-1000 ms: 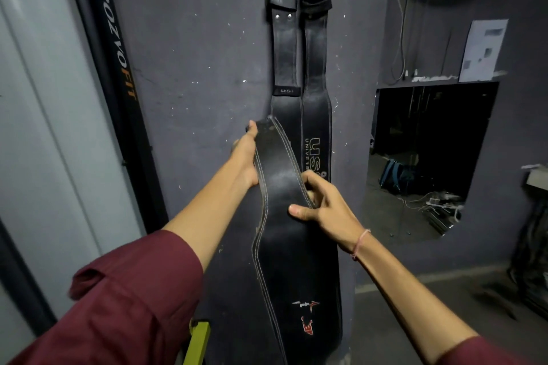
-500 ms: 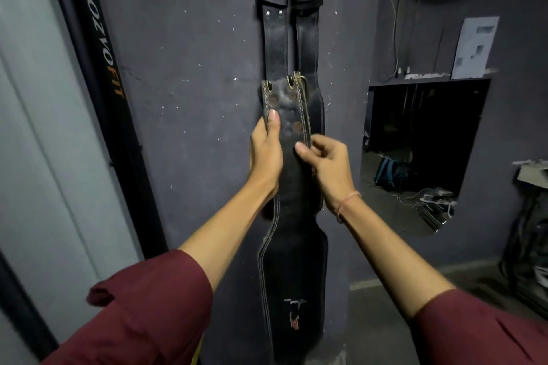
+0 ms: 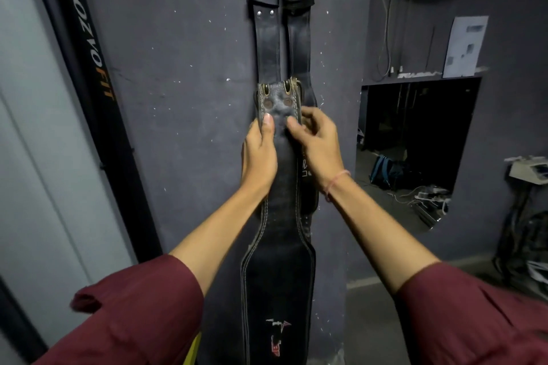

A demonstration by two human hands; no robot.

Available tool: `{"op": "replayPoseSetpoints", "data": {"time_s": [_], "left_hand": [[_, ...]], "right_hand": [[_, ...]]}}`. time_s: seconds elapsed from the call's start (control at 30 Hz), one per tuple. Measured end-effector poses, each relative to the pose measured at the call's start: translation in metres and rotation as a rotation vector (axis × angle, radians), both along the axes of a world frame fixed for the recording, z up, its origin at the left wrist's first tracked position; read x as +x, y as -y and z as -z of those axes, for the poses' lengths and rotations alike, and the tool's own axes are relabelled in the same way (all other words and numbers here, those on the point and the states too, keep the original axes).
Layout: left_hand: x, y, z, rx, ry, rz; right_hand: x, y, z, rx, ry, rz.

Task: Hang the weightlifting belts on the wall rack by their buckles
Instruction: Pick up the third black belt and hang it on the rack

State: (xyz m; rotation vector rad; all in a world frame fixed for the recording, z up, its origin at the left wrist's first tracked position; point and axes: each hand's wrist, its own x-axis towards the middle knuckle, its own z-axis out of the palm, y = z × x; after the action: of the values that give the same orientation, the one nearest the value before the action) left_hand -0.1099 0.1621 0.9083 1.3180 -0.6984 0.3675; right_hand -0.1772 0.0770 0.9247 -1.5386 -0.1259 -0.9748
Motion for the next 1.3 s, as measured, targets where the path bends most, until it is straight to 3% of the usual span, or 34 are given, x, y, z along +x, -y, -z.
{"op": "replayPoseSetpoints", "data": {"time_s": [0.23, 0.4, 0.7, 0.8, 0.9, 1.07, 1.17, 1.3], "left_hand": [[0.007, -0.007, 0.009, 0.001, -0.022, 0.035], [0.003, -0.014, 0.009, 0.072, 0.029, -0.024], [-0.013, -0.024, 0.108, 0.324, 0.03, 0.083], [-0.022, -0.021, 0.09, 0.286, -0.055, 0.059], [-0.025, -0.012, 0.043, 0.122, -0.233, 0.02], [0.014, -0.006, -0.017, 0.099, -0.294, -0.037], [0.009, -0.007, -0.03, 0.019, -0.29, 0.064], [0.013, -0.005, -0.031, -0.169, -0.427, 0.251]], "right_hand": [[0.002, -0.008, 0.046, -0.057, -0.101, -0.034], [0.016, -0.015, 0.038, 0.018, -0.034, 0.073], [0.028, -0.007, 0.017, 0.084, 0.008, 0.164], [0.026, -0.006, 0.026, 0.071, -0.009, 0.16], [0.021, -0.01, 0.04, 0.054, -0.036, 0.127], [0.016, -0.014, 0.065, 0.083, -0.072, 0.042], [0.013, -0.013, 0.069, 0.097, -0.089, -0.001], [0.01, -0.012, 0.066, 0.09, -0.091, -0.035]]}}
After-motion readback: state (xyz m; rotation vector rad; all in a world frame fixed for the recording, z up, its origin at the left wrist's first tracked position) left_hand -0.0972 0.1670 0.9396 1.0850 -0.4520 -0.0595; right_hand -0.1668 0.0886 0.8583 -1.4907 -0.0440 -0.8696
